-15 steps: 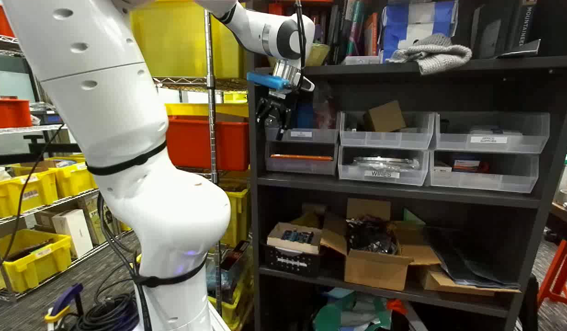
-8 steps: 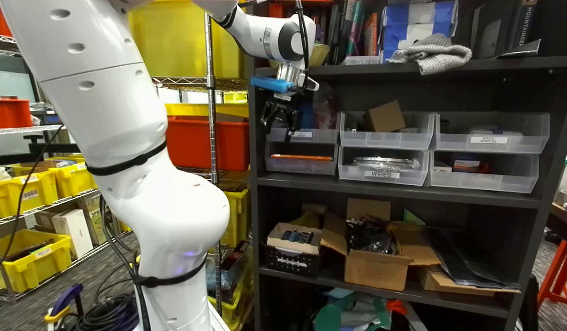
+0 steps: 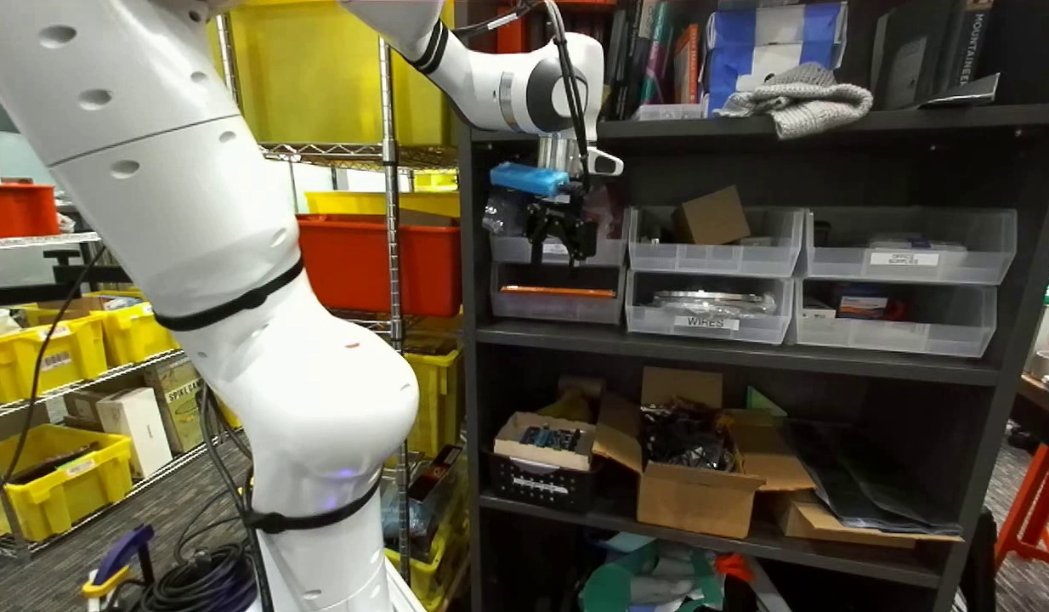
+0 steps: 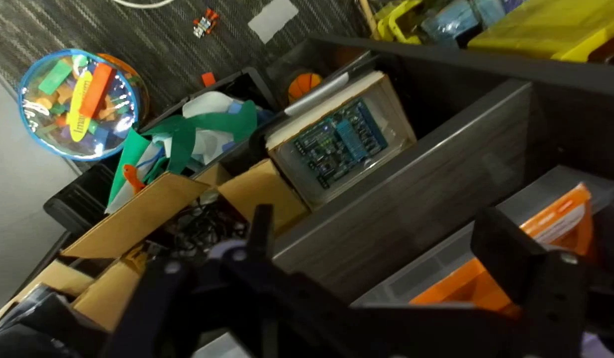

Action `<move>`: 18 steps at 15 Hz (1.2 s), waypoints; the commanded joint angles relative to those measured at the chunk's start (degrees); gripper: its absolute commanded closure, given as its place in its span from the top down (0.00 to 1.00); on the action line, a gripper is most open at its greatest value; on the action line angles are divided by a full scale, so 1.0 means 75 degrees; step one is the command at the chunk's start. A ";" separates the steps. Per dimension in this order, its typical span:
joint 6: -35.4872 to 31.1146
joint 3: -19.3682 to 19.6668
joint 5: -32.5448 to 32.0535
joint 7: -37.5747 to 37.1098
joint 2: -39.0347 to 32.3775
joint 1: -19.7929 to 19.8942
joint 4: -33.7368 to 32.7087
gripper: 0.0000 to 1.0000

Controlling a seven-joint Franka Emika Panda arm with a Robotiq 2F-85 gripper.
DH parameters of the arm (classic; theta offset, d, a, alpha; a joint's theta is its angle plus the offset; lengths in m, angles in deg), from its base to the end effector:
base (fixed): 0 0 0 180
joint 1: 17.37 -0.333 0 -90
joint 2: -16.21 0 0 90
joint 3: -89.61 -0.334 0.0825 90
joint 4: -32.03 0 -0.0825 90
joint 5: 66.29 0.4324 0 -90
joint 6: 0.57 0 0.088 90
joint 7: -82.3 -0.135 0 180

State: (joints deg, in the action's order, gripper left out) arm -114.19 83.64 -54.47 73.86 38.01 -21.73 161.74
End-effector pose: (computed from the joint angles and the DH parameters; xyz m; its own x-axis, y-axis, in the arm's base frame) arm 0.4797 0.1085 0.4938 0.9963 -0.0517 0.0686 -0.0395 -0.9849 -0.1687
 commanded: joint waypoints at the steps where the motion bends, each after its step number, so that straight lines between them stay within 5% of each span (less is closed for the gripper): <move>1: -0.1191 0.0276 -0.0202 -0.0206 0.0640 0.0404 0.0690 1.00; 11: -0.3360 0.1271 -0.0001 -0.0483 0.1758 0.1470 0.1271 1.00; 18: -0.6105 0.0940 -0.0130 -0.1233 0.2013 0.1947 0.1268 1.00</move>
State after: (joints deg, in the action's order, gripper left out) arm -152.45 92.90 -54.97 67.61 51.78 -8.90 170.07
